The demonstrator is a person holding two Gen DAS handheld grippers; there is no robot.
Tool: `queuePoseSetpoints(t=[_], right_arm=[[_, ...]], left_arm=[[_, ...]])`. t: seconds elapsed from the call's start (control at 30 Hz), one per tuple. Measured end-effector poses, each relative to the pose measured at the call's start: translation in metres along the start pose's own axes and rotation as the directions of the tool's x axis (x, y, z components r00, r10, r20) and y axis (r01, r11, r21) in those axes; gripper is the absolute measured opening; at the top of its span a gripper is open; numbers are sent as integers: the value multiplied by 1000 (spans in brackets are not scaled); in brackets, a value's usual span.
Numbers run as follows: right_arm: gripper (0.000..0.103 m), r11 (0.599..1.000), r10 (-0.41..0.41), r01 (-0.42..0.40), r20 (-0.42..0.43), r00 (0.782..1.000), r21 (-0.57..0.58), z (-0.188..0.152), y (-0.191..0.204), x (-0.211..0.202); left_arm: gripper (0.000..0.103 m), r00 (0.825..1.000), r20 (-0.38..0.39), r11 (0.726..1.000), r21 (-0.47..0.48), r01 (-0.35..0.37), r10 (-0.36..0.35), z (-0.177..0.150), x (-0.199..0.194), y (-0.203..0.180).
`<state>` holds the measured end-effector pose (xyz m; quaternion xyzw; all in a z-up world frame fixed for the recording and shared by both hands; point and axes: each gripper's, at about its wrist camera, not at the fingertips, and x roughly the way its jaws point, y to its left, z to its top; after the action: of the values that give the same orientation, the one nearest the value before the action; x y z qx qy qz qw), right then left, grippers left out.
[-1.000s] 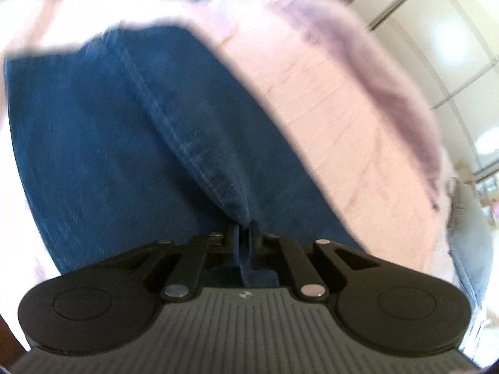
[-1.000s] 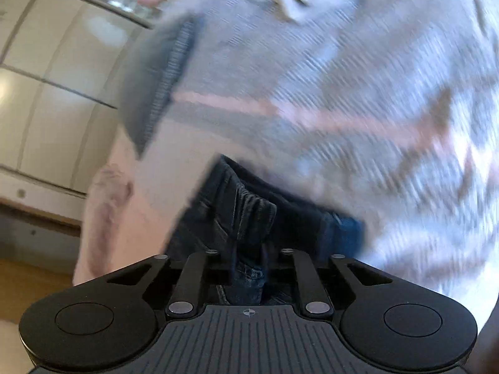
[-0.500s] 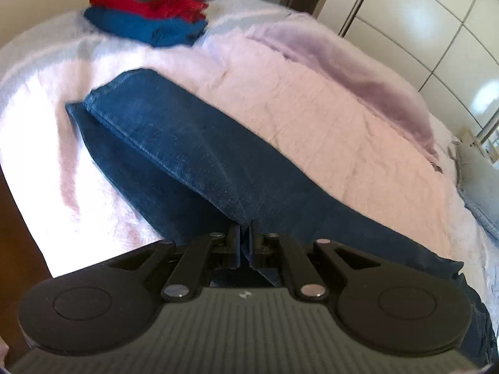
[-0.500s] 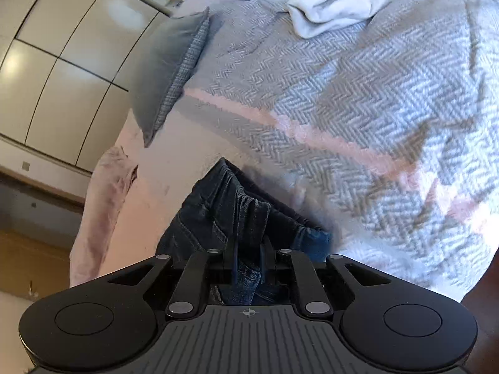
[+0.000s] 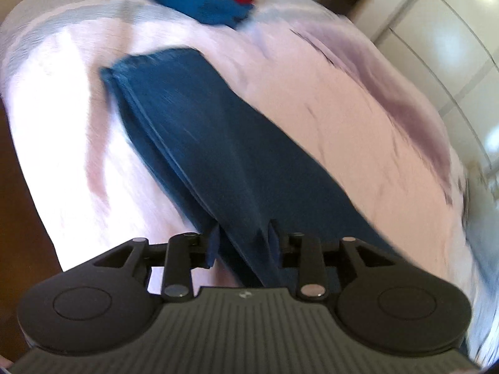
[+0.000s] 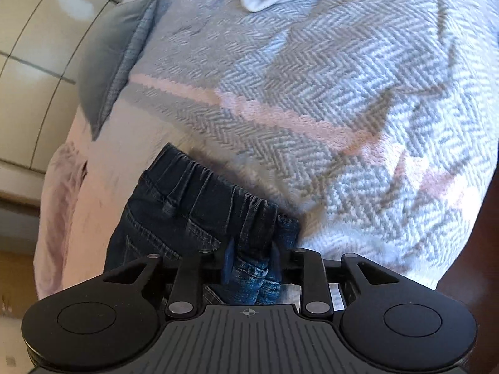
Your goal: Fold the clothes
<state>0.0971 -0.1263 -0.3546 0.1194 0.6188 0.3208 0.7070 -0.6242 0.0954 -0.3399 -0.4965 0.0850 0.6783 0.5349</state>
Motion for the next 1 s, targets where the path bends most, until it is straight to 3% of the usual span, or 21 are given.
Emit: queuePoseSetpoints(t=[0.2,0.3,0.43,0.53,0.7,0.8,0.9,1.0], right_arm=[[29,997,-74,74,67,995,-8,-13,10,1],[29,994,-110,112,100,989,-14,-19,16,1],[29,985,-161,169,148,976,-38,-29,23,2],[29,977,-197,208,179,964,-44,-36,26,2],[29,970,-224,238,207,952,-45,-42,29,3],[29,966,-233,251,207,950,-64,-42,31,4],[29,965,-228,249,198,953,-88,-40,31,5],[29,963,-224,247,188,956,-111,-38,30,6]], left_arm=[[29,997,51,990,-132,-42,49,57,29,44],[28,998,48,980,-200,-23,33,75,39,62],[13,996,93,996,-94,-2,11,78,23,61],[13,995,101,999,-31,26,-22,80,11,64],[14,999,34,999,42,-11,9,78,29,70],[17,997,83,997,83,0,-7,77,17,63],[22,995,92,998,56,-30,25,81,19,73],[16,994,86,993,87,-77,69,85,25,77]])
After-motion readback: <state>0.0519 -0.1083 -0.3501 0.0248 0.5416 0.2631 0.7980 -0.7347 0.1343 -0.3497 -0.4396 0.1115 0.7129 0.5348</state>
